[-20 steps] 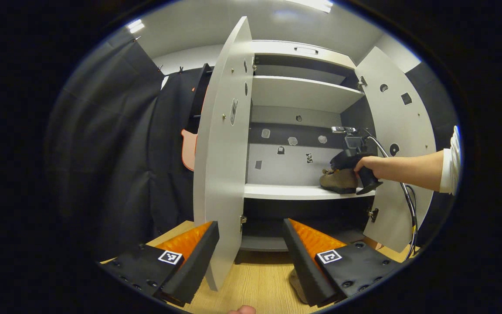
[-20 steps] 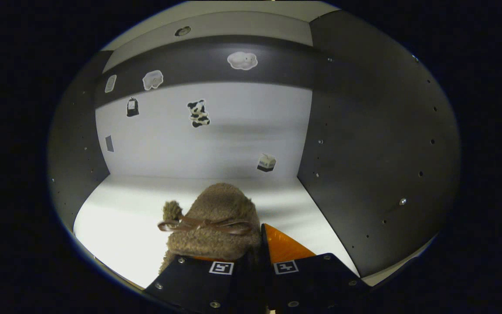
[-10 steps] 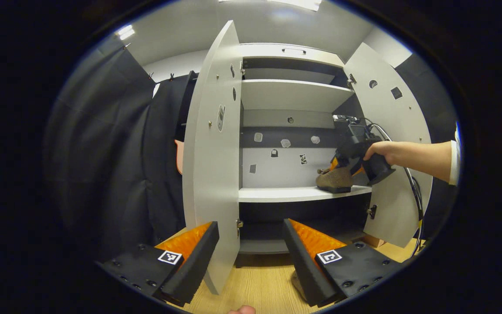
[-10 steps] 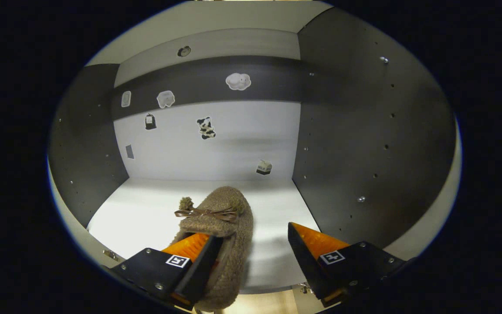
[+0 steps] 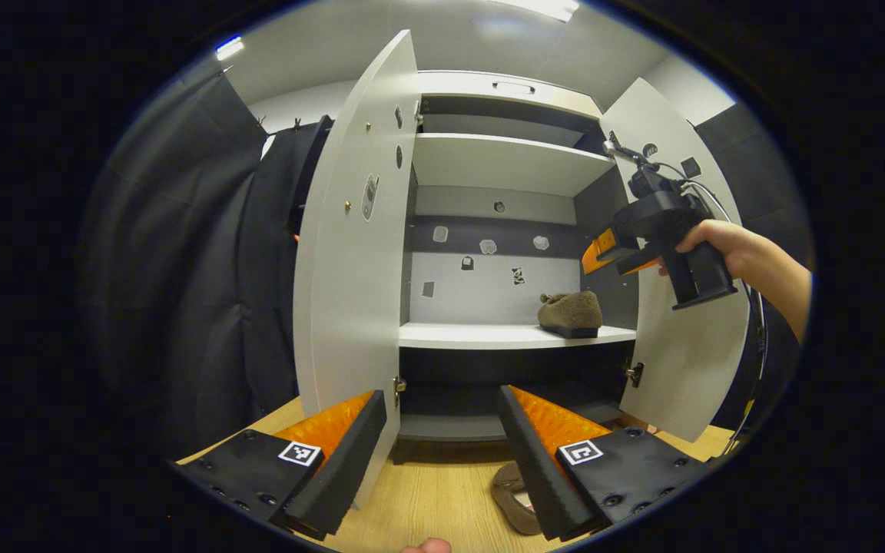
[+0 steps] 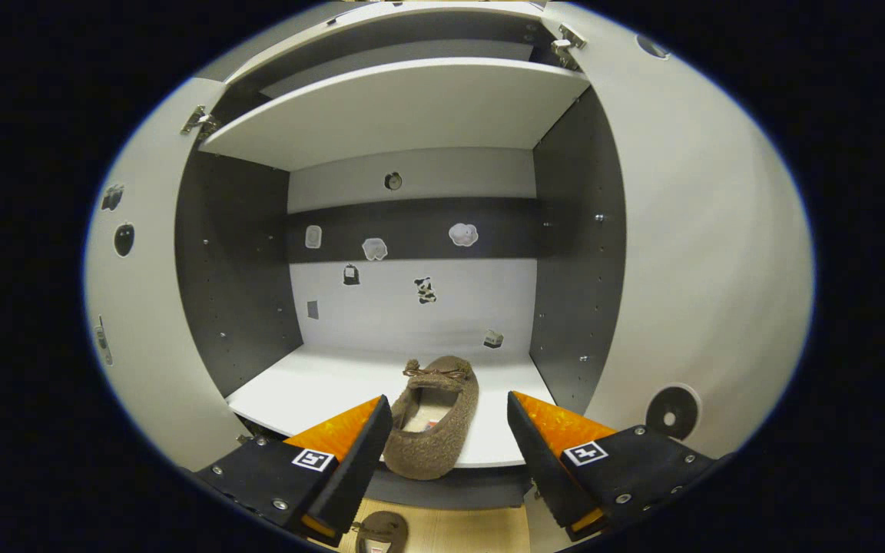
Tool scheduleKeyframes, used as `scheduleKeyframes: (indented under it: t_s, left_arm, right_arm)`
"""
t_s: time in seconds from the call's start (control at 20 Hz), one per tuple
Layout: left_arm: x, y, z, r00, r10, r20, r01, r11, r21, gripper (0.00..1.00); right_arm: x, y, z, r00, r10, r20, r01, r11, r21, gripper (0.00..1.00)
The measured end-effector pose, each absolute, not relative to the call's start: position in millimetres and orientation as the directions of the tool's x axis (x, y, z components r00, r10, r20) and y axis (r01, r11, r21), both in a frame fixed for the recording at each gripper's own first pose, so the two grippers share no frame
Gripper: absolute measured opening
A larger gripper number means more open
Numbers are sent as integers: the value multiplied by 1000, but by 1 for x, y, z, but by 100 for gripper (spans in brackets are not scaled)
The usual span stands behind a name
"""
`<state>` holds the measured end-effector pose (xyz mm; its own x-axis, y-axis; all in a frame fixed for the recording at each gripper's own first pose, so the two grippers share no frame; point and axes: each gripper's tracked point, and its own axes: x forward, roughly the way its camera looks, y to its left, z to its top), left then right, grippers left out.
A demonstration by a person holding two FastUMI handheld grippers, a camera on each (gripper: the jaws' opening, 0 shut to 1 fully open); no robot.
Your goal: Grab one shoe with the right hand and put it into the shoe cabinet, grab the other shoe with the left hand and put it into the shoe cabinet; then close the right door with the right hand and the left door with the left hand.
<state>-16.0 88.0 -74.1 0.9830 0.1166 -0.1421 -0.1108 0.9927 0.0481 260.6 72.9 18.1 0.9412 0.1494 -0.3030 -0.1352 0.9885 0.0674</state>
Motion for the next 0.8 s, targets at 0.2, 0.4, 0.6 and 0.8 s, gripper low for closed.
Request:
scheduleKeyframes:
  t_s: [0.2,0.4,0.6,0.8]
  left_arm:
    - [-16,70,-91,978,85,-188,-82,996,27,96]
    - [-23,41,-118,966,43,-255,-36,999,33,99]
    - [-31,14,-149,941,17,-339,-22,1000,-10,96]
    - [-32,0,-175,917,6,-399,-4,1000,6,97]
  right_arm:
    - [202,66,21,959,176,-222,-163,984,75,92]
    - [152,40,4,979,138,-148,-133,990,42,93]
    - [103,20,-43,982,116,-151,-113,993,31,92]
    - [70,12,-64,985,119,-126,-115,993,38,92]
